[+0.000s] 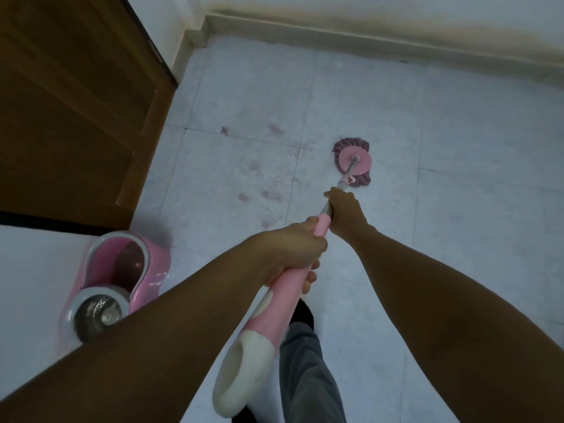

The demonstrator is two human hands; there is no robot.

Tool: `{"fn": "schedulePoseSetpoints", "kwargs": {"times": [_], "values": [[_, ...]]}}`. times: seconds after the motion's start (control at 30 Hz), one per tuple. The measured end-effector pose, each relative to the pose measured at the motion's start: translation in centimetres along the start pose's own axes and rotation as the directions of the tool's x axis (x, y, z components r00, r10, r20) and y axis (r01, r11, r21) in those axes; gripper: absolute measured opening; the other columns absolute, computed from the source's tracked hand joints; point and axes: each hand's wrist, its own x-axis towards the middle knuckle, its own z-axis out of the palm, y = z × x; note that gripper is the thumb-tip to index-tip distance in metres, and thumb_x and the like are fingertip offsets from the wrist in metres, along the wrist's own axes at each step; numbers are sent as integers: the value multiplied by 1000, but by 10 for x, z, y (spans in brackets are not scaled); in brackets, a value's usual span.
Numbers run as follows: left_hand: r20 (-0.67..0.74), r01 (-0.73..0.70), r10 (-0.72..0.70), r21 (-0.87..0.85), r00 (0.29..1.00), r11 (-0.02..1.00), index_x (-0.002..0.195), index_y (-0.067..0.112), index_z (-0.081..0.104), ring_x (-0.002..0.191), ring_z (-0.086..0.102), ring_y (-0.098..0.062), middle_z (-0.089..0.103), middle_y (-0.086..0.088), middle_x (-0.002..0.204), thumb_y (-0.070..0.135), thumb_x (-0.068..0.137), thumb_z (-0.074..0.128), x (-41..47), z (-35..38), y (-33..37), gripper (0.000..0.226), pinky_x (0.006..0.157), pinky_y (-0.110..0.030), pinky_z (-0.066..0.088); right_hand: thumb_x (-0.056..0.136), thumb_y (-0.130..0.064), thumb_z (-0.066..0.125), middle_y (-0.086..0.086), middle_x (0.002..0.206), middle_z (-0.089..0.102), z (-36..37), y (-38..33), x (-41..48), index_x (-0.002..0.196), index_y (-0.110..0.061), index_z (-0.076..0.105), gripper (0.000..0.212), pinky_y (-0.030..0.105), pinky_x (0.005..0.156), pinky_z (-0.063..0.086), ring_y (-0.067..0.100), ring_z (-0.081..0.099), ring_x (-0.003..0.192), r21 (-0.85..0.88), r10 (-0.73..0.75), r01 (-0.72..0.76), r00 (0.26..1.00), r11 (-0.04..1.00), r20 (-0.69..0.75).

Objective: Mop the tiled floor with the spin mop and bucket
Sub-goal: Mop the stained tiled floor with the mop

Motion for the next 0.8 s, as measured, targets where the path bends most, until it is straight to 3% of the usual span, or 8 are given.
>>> {"fn": "schedulePoseSetpoints", "kwargs": {"times": [0.17,0.33,0.6,0.8], "values": [[8,-62,62,-20,998,998,141,42,35,51,51,-14,51,-9,86,23,101,42,47,-18,63,45,43,-23,48,80,1,65,21,121,62,-27,25,79,116,4,62,37,43,92,47,41,58,111,-3,20,-20,999,1000,-38],[-27,-72,70,-65,997,995,144,45,32,52,51,-14,52,-10,86,25,101,43,59,-36,71,48,43,-23,48,78,3,66,18,115,65,-27,14,109,122,1,61,44,40,88,50,37,61,108,14,6,-6,999,1000,-40],[-84,-1,-9,-111,996,994,145,49,28,60,55,-16,56,-11,93,27,100,46,1,-40,-2,53,46,-26,51,79,1,70,19,133,59,6,-47,46,127,-1,60,49,40,105,43,36,56,122,35,-76,74,996,997,52],[-119,38,-53,-125,992,991,129,29,46,46,50,-14,53,-10,77,27,100,46,-95,-66,-96,29,41,-21,47,81,-1,62,19,109,69,54,-138,-51,111,0,67,30,36,89,51,34,63,105,33,-136,133,985,991,103]]}}
